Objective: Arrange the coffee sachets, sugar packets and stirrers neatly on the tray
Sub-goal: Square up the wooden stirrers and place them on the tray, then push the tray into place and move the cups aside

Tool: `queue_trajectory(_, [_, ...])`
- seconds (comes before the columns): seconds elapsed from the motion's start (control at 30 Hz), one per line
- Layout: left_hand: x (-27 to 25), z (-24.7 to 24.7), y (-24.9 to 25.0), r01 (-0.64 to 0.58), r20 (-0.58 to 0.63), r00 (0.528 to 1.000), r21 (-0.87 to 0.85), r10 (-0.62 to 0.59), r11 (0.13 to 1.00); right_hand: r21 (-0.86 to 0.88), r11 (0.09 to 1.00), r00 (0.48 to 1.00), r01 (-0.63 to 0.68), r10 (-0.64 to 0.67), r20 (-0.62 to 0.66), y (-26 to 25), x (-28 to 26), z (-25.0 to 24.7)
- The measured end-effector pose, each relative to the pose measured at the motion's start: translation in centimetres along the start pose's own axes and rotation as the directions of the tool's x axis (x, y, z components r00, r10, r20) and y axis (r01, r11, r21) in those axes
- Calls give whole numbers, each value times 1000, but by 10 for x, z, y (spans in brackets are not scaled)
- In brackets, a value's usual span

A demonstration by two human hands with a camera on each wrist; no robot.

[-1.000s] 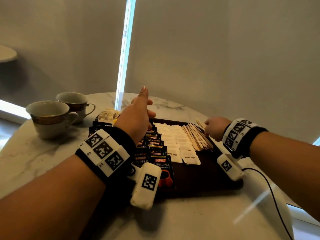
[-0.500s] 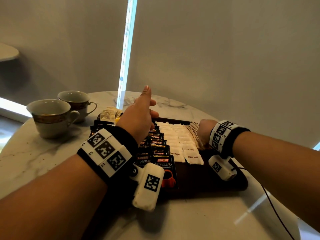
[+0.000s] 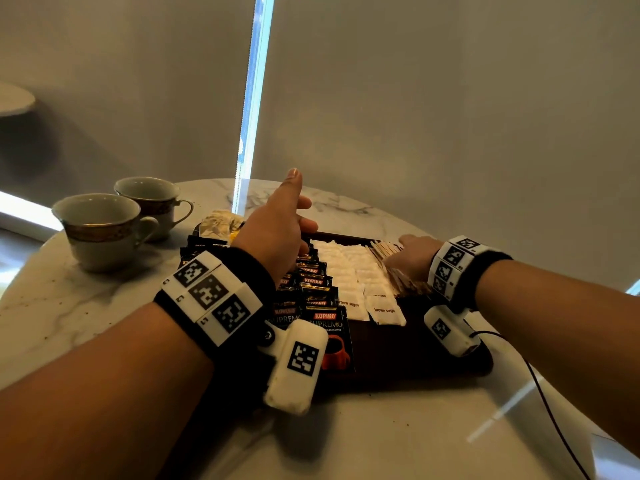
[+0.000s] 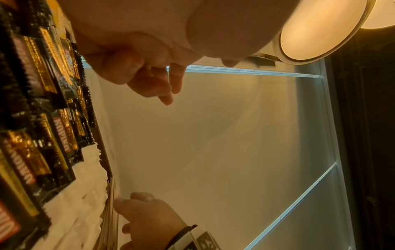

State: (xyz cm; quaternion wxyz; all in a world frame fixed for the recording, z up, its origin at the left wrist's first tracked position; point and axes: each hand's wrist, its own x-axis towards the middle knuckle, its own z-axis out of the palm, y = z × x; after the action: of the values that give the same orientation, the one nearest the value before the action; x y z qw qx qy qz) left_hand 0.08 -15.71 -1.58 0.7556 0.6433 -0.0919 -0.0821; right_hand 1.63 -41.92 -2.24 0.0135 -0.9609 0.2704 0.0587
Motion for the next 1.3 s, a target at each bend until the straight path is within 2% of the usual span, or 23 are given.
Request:
queue_trajectory(0.17, [0,1,-1,15,4,1000,-19,-15,1000,-168,984,997,64,-56,55,-5,0,13])
queue_trajectory(0.23, [0,1,-2,8,5,1000,-12,-8,1000,-178,981,996,75,-64,69,-6,-2,12])
queue_trajectory(0.33, [-1,1,0,16,9,1000,-9,-16,1000,-81,994,997,72,-70,28,-1,-12,0])
queue_trajectory(0.43, [-2,2,0,47,42,998,-31,-45,998,74,997,1000,13,-14,14,20,-18,-15])
queue_trajectory(0.57, [-10,8,-5,96,196,977,-50,-85,994,260,947,965,-186,126,231,68,-24,-9])
queue_trajectory(0.63, [-17,12,-6,124,304,947,-47,-104,991,309,919,918,-244,117,379,86,-33,-3])
queue_trajectory(0.7, [-23,16,-6,143,396,912,-65,-106,988,317,923,898,-220,65,435,95,-39,4])
queue_trajectory(0.73, [-26,18,-7,147,429,897,-71,-103,987,289,940,912,-180,49,408,96,-42,6])
queue_trajectory(0.83, [-33,24,-8,162,475,873,-74,-108,984,-24,1000,971,7,-1,238,98,-38,12])
queue_trajectory(0.93, [-40,29,-9,193,527,833,5,-167,981,-73,997,982,19,-5,190,102,-27,16])
queue_trajectory(1.07, [-47,34,-12,262,608,745,112,-275,959,-152,988,984,-39,65,165,115,-16,18])
queue_trajectory(1.17, [-45,39,-17,330,608,694,209,-387,920,-57,991,979,-122,129,156,132,-5,19])
queue_trajectory(1.23, [-41,42,-24,339,580,676,304,-455,890,52,979,970,-198,189,152,140,0,20])
queue_trajectory(1.3, [-38,43,-29,326,556,672,372,-490,869,69,965,959,-254,241,151,143,2,20])
